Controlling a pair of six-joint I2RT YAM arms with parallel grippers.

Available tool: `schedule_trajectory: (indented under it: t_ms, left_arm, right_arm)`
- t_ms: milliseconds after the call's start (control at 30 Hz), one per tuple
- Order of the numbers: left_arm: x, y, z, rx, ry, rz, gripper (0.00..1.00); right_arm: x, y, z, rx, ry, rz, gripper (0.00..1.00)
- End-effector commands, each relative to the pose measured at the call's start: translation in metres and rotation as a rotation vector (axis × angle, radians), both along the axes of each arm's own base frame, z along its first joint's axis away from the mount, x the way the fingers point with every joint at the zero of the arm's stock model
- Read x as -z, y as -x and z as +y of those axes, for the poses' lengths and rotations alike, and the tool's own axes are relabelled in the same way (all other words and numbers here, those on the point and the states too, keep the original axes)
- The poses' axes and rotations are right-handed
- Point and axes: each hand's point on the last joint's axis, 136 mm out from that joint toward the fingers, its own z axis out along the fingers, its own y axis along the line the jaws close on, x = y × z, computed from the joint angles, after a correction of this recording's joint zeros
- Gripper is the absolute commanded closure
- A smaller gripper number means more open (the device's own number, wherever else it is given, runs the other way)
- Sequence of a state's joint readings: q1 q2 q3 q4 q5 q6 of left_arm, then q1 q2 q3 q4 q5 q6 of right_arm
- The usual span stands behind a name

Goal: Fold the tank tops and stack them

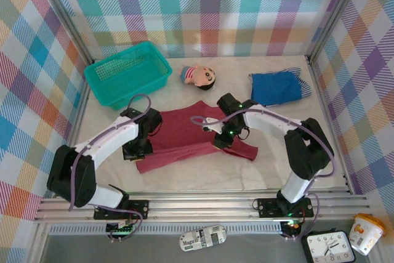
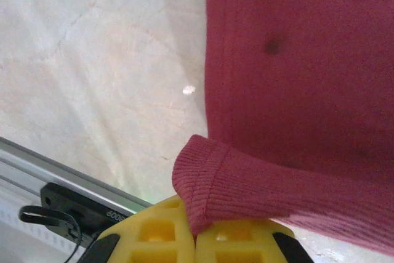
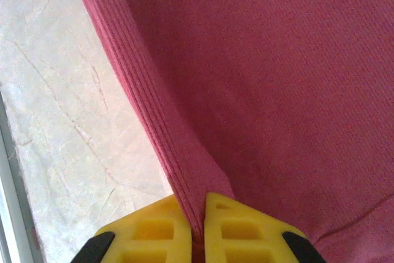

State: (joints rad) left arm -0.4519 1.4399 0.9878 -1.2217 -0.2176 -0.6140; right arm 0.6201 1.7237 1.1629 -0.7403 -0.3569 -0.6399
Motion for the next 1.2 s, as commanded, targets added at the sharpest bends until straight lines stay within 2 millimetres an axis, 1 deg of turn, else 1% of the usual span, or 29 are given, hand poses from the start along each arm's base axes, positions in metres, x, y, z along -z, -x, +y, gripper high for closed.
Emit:
schedule_trajectory:
  t_ms: [0,133,233,300,433,500,567,600,667,767,833,900,1000,1100,1167]
  left_arm:
    - [-0.002,-0.018,0.006,0.068,-0.018,0.012,1.00]
    - [0.010,-0.028,0.004,0.065,0.005,0.044,1.00]
    - [0.011,-0.038,0.008,0.067,-0.029,0.052,1.00]
    - [0.014,-0.040,0.009,0.061,-0.024,0.064,1.00]
    - [0.024,-0.032,0.013,0.049,-0.031,0.109,1.00]
    - [0.031,-0.030,0.013,0.039,-0.021,0.120,1.00]
    - [0.037,-0.030,0.011,0.032,-0.013,0.129,1.00]
    - [0.039,-0.031,0.009,0.028,-0.001,0.127,1.00]
    - [0.041,-0.029,0.002,0.026,0.033,0.140,1.00]
    - [0.034,-0.017,0.002,0.021,0.031,0.145,1.00]
    - [0.027,-0.003,0.003,-0.003,0.049,0.138,1.00]
    - [0.019,0.017,0.004,-0.024,0.065,0.140,1.00]
    - [0.009,0.040,0.008,-0.056,0.081,0.133,1.00]
    - [0.004,0.044,0.011,-0.068,0.072,0.117,1.00]
    - [0.007,0.039,0.010,-0.065,0.071,0.131,1.00]
  right_arm:
    - [-0.002,0.000,0.007,-0.029,-0.040,0.073,0.90]
    - [0.008,-0.007,0.012,-0.030,-0.030,0.113,0.87]
    - [0.016,-0.010,0.015,-0.030,-0.026,0.131,0.86]
    - [0.016,-0.010,0.017,-0.034,-0.033,0.148,0.86]
    - [0.017,0.000,0.018,-0.041,-0.040,0.216,0.85]
    - [0.023,0.006,0.015,-0.033,-0.025,0.252,0.85]
    - [0.028,0.006,0.013,-0.021,-0.008,0.259,0.85]
    - [0.027,0.005,0.014,-0.017,-0.010,0.256,0.85]
    - [0.019,0.009,0.018,-0.016,-0.047,0.279,0.85]
    - [0.012,0.024,0.019,-0.018,-0.051,0.308,0.86]
    - [0.011,0.037,0.016,-0.012,-0.043,0.340,0.86]
    - [0.010,0.051,0.011,-0.001,-0.036,0.385,0.86]
    - [0.012,0.062,0.003,0.009,-0.017,0.414,0.87]
    - [0.014,0.061,0.004,0.009,-0.017,0.427,0.87]
    - [0.013,0.054,0.008,0.008,-0.027,0.424,0.87]
